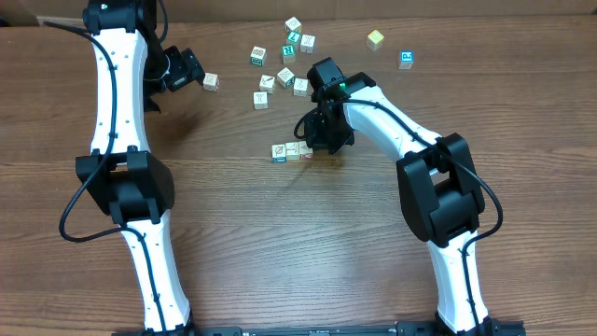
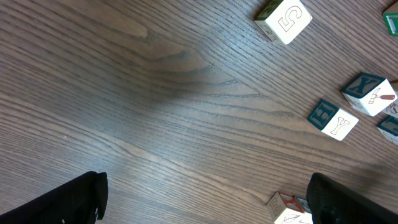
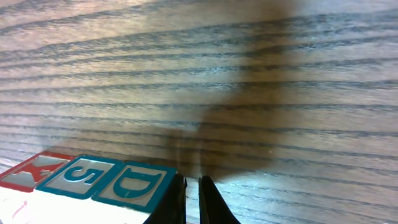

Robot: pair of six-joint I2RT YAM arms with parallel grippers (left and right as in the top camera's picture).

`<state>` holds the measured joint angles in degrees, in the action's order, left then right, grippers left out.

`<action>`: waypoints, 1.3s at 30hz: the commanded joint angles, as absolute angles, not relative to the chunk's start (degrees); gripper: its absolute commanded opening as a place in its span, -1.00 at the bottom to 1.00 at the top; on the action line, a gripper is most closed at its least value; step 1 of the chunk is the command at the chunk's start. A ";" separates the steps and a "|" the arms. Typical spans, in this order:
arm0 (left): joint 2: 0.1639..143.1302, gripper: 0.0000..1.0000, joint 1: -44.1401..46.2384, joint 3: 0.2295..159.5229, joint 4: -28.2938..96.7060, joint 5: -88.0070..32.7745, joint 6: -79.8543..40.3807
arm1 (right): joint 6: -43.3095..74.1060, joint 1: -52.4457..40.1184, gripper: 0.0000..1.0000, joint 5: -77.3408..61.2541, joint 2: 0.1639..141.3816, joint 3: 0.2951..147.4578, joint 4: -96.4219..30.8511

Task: Form a horizontal line

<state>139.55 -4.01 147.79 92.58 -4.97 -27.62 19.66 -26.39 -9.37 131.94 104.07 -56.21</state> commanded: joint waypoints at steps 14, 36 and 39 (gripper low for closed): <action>138.87 0.99 -4.10 148.92 92.53 -5.39 -27.20 | 19.42 -26.57 -0.92 4.03 130.93 107.98 -54.65; 138.87 1.00 -4.10 148.92 92.53 -5.39 -27.20 | 14.96 -27.05 1.00 4.40 131.83 130.76 -55.35; 138.87 1.00 -4.10 148.92 92.53 -5.39 -27.20 | 15.84 -27.05 1.00 1.21 131.83 130.45 -55.42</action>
